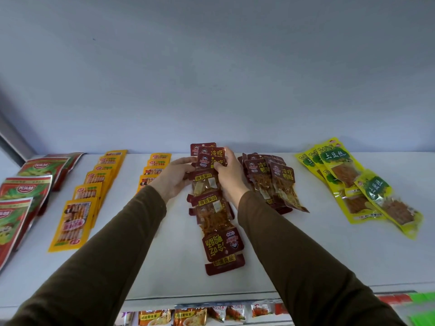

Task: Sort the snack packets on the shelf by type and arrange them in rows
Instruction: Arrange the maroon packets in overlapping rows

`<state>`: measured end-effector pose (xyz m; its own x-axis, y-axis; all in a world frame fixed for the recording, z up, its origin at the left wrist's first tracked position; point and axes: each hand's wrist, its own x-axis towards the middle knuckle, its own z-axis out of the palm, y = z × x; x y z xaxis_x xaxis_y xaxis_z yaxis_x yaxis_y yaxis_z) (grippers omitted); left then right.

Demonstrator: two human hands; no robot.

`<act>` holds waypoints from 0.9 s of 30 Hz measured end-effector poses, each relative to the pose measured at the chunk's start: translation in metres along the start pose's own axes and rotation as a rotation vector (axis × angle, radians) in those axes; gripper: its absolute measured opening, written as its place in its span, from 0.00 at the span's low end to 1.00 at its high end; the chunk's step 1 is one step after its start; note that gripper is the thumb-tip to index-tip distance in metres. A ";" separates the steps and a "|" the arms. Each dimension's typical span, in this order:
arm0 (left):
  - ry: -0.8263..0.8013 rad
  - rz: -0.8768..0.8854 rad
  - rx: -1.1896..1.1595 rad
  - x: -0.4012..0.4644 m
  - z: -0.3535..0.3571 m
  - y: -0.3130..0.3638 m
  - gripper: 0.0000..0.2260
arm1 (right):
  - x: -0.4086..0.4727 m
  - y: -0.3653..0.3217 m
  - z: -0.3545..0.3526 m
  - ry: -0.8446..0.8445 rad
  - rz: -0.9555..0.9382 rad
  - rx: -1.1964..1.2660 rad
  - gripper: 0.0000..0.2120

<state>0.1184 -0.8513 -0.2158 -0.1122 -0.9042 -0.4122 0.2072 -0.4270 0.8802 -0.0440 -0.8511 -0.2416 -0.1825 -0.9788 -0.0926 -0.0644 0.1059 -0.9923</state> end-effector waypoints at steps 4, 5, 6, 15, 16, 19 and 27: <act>0.012 -0.001 0.003 0.002 0.002 0.002 0.05 | 0.001 0.001 -0.005 -0.084 -0.013 0.026 0.27; 0.023 0.002 -0.003 0.003 0.003 0.001 0.05 | 0.001 0.002 -0.006 -0.089 -0.015 0.026 0.25; 0.033 0.004 -0.014 0.004 0.004 0.001 0.05 | 0.002 0.003 -0.007 -0.091 -0.015 0.034 0.24; 0.062 0.034 -0.009 0.009 0.008 0.001 0.09 | 0.011 0.010 -0.001 0.057 0.013 0.021 0.09; 0.058 0.033 -0.010 0.010 0.008 0.001 0.09 | 0.011 0.009 0.000 0.075 0.005 0.006 0.08; 0.043 0.038 0.009 0.010 0.006 0.004 0.12 | 0.011 0.006 0.002 0.114 -0.041 -0.070 0.10; -0.066 0.058 0.071 0.005 -0.002 0.004 0.17 | 0.015 0.005 0.007 0.157 -0.061 0.035 0.08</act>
<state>0.1207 -0.8576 -0.2148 -0.1660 -0.9234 -0.3462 0.1458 -0.3702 0.9174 -0.0405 -0.8662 -0.2490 -0.3301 -0.9437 -0.0207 -0.0466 0.0382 -0.9982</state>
